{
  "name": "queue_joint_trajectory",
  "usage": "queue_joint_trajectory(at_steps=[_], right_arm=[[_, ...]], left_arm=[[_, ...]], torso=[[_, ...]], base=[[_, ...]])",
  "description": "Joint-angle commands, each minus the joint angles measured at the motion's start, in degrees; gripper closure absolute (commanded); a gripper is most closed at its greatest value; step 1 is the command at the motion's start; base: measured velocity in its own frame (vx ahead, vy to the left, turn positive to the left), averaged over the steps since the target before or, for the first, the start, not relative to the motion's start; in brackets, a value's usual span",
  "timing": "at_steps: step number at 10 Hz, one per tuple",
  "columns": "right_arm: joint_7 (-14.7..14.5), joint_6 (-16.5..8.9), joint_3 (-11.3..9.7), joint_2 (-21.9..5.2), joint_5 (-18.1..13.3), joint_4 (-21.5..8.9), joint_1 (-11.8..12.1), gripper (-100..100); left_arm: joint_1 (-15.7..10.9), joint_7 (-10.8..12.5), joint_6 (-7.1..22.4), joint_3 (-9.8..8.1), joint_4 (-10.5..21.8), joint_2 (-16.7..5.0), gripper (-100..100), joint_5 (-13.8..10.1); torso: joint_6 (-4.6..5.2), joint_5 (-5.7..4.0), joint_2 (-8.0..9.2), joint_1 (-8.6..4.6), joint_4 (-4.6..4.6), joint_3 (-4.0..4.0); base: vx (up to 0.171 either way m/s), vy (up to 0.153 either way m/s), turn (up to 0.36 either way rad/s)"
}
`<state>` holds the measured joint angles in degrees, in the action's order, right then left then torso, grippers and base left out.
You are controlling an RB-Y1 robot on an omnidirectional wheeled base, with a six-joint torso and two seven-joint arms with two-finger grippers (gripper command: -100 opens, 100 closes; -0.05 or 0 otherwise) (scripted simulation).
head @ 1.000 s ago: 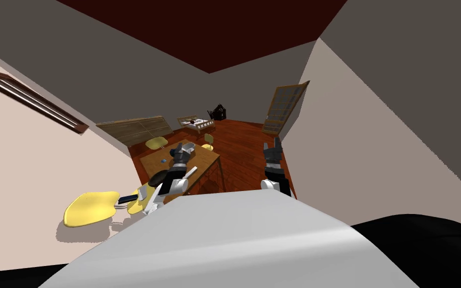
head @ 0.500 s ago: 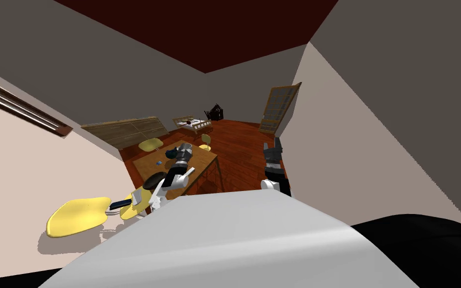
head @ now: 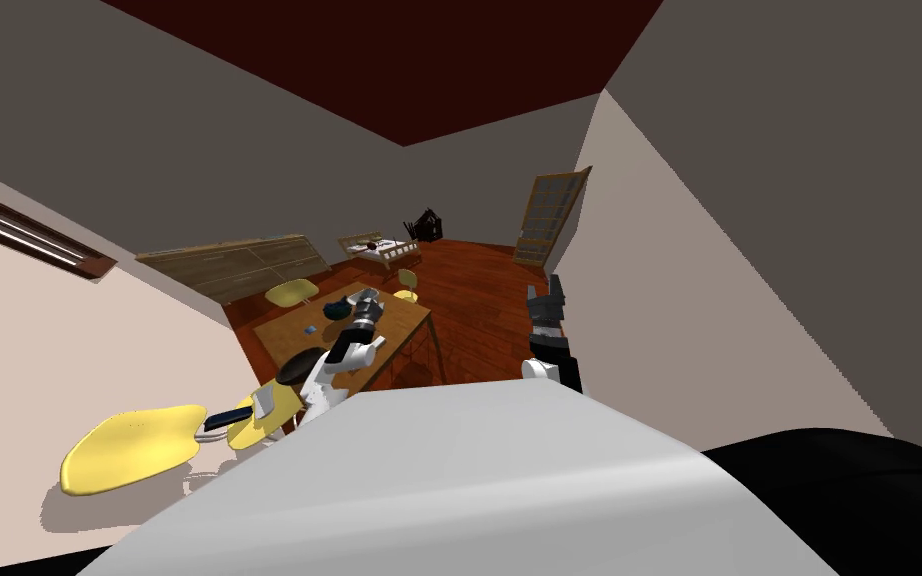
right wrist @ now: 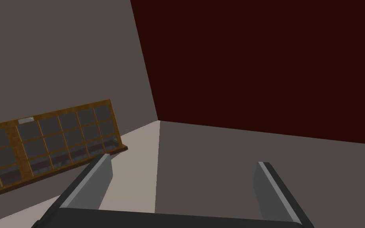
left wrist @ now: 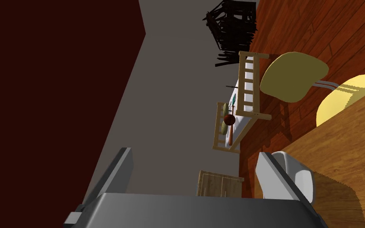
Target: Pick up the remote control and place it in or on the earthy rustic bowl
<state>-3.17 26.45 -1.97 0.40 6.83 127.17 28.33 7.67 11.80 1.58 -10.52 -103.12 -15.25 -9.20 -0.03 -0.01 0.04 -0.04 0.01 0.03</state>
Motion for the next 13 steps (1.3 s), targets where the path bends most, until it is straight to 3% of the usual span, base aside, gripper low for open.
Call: queue_joint_trajectory(at_steps=[1, 4, 5, 6, 7, 8, 13], right_arm=[[0.00, 0.00, 0.00, 0.00, 0.00, 0.00, 0.00, 0], [0.00, 0.00, 0.00, 0.00, 0.00, 0.00, 0.00, 0], [0.00, 0.00, 0.00, 0.00, 0.00, 0.00, 0.00, 0], [0.00, 0.00, 0.00, 0.00, 0.00, 0.00, 0.00, 0], [0.00, 0.00, 0.00, 0.00, 0.00, 0.00, 0.00, 0], [0.00, 0.00, 0.00, 0.00, 0.00, 0.00, 0.00, 0], [0.00, 0.00, 0.00, 0.00, 0.00, 0.00, 0.01, 0]], left_arm=[[-1.79, 0.62, 2.86, -0.61, 2.86, -0.69, -100, -0.72], [-3.46, 1.18, 6.41, -1.19, 5.40, -1.35, -100, -1.40], [-5.06, 1.74, 8.58, -1.74, 7.98, -2.01, -100, -2.10], [-5.06, 1.74, 9.38, -1.74, 7.98, -2.01, -100, -2.10], [-6.55, 2.30, 11.40, -2.27, 10.63, -2.68, -100, -2.84], [-6.55, 2.30, 12.37, -2.27, 10.63, -2.68, -100, -2.84], [-10.39, 3.98, 20.23, -3.69, 18.58, -4.66, -100, -5.27]], torso=[[0.00, 0.00, 0.00, 0.00, 0.00, 0.00], [0.01, 0.01, -0.05, 0.04, -0.01, -0.03], [-0.01, 0.01, -0.05, 0.04, -0.01, -0.03], [0.00, 0.01, -0.07, 0.05, -0.02, -0.04], [-0.01, 0.01, -0.07, 0.05, -0.02, -0.04], [-0.01, 0.01, -0.09, 0.06, -0.02, -0.05], [-0.02, 0.02, -0.14, 0.09, -0.04, -0.08]], base=[[-0.005, -0.019, -0.083], [0.000, -0.009, -0.050], [0.007, -0.007, -0.052], [0.008, -0.004, -0.031], [0.015, -0.002, -0.052], [0.017, -0.002, -0.022], [0.027, 0.003, -0.016]])
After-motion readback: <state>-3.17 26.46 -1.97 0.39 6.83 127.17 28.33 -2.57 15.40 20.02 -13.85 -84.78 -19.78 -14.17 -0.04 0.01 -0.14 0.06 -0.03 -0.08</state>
